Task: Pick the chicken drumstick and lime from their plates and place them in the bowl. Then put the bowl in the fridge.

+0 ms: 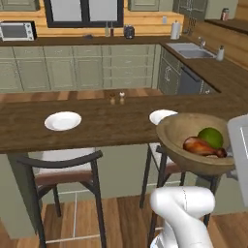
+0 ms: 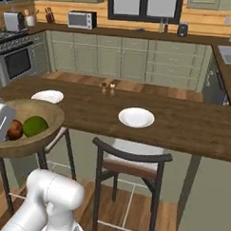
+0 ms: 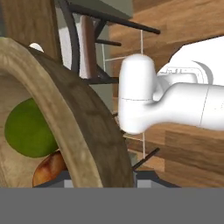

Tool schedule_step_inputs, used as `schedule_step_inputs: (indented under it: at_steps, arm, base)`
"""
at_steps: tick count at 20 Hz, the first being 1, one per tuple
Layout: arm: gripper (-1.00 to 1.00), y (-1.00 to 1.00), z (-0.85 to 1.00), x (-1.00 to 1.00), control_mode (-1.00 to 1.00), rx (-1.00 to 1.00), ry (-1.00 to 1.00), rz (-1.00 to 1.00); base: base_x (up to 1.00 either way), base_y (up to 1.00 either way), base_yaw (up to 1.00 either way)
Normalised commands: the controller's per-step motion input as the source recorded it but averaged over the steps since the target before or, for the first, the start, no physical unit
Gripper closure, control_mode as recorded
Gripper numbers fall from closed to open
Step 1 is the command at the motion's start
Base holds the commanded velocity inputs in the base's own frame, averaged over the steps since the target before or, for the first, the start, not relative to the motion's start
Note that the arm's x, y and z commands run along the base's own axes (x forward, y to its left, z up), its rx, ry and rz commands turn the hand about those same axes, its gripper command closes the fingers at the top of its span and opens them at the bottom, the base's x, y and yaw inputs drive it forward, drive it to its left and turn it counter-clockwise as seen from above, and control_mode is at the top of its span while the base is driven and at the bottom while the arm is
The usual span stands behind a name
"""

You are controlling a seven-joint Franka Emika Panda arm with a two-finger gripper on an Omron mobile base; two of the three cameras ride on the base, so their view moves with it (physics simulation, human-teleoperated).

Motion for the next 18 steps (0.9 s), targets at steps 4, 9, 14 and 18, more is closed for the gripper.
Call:
schedule_step_inputs:
  at_steps: [4,9,14,18]
  arm:
    - [1.0,0.0,0.0,0.0,1.0,0.0,0.0,0.0]
    - [1.0,0.0,0.0,0.0,1.0,0.0,0.0,0.0]
    - [1.0,0.0,0.0,0.0,1.0,0.0,0.0,0.0]
    - [1.0,0.0,0.0,0.0,1.0,0.0,0.0,0.0]
  base:
    - [-0.01,1.0,0.57]
    - [0.1,1.0,0.58]
    - [0.73,0.9,0.41]
    - [1.0,0.97,-0.03]
